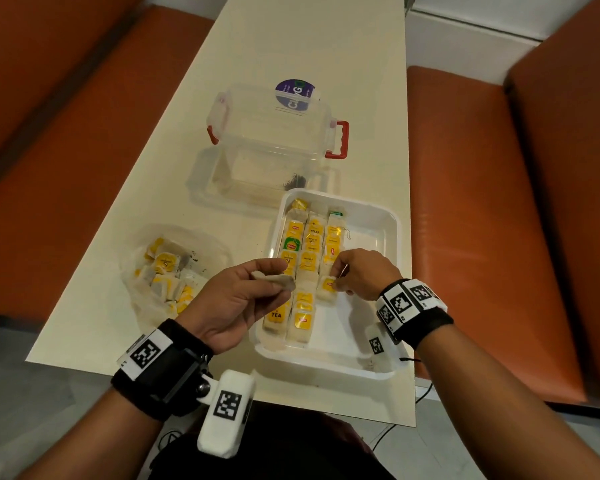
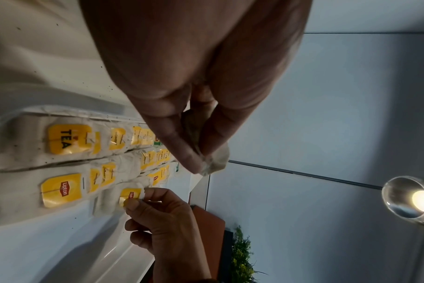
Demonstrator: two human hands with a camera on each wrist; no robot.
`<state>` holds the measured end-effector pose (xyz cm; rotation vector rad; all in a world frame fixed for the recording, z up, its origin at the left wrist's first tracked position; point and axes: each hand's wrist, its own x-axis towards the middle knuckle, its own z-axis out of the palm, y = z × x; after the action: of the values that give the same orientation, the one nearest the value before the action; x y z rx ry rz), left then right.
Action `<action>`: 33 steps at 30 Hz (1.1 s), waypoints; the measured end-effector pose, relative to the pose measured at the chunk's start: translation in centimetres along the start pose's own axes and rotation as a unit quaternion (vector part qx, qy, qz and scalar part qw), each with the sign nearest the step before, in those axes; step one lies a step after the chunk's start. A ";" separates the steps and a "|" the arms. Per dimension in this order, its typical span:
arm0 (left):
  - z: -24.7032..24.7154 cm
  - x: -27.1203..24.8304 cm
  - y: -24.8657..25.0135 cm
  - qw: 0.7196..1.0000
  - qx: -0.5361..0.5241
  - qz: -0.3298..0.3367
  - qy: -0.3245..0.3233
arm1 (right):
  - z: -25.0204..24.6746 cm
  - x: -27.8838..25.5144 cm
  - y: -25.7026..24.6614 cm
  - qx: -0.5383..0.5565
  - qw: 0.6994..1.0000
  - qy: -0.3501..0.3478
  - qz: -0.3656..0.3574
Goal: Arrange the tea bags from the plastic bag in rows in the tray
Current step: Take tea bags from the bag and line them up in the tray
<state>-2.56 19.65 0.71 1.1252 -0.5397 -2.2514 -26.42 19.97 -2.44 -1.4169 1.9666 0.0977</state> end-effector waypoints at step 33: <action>0.0 2.3 -0.9 0.989 0.143 0.014 0.022 | -1.4 -5.6 -3.6 0.283 0.950 0.023 -0.130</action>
<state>-3.92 18.90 -1.19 1.2924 -0.8752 -2.1672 -23.18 22.42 2.98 -1.2730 1.6356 -0.5793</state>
